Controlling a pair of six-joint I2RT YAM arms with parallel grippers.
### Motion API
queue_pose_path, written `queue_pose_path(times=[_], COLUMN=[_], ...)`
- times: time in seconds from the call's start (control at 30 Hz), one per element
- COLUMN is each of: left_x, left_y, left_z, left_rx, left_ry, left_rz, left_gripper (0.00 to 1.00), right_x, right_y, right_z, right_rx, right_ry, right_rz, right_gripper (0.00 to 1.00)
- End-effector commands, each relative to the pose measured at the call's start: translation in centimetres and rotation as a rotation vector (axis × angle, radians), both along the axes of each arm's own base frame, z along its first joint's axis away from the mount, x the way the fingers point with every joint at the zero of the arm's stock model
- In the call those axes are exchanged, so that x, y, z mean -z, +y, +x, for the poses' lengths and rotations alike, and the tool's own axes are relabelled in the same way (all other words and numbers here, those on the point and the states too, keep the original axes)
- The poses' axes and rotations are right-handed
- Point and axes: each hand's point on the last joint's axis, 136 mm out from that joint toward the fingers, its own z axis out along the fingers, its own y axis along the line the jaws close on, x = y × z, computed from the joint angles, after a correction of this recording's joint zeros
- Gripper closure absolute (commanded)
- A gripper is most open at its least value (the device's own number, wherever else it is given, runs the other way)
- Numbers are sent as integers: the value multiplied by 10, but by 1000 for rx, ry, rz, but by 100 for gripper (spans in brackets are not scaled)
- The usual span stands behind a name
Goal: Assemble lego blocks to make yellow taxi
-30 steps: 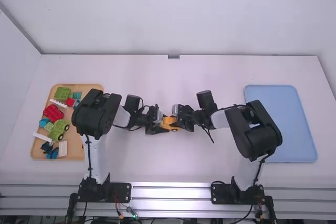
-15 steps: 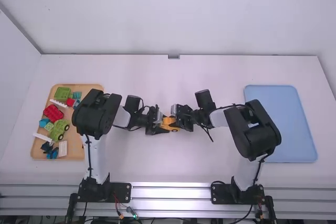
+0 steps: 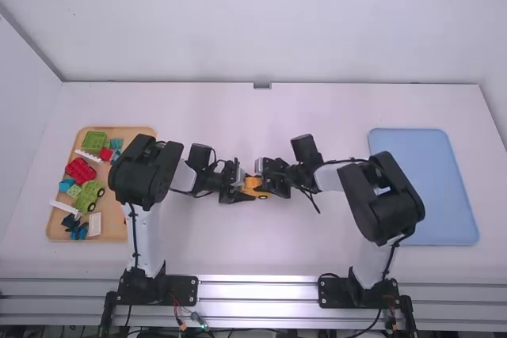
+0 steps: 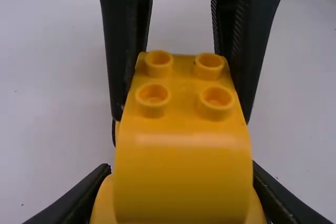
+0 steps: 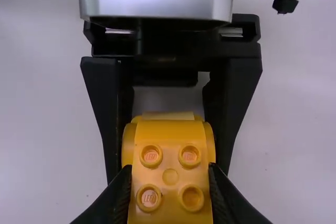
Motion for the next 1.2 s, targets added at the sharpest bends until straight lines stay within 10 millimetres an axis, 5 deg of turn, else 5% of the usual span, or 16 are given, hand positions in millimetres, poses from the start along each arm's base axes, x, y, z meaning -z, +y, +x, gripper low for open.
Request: queue_pose_path(times=[0.0,0.63,0.8,1.17], left_x=[6,6,6,6], left_y=[-3,-3,-3,-2], left_z=[-8,-8,-8,-7], left_rx=[11,11,11,7], left_ry=[30,29,29,30], left_rz=[9,9,9,9], left_gripper=[78,81,80,81], right_x=[34,45,37,11], right_y=[-5,-14,-7,-4], right_z=[-7,-2,3,7], right_rx=[35,64,56,9], right_ry=[3,30,19,55], right_rz=[-159,-233,-202,-40], right_gripper=[100,100,81,59])
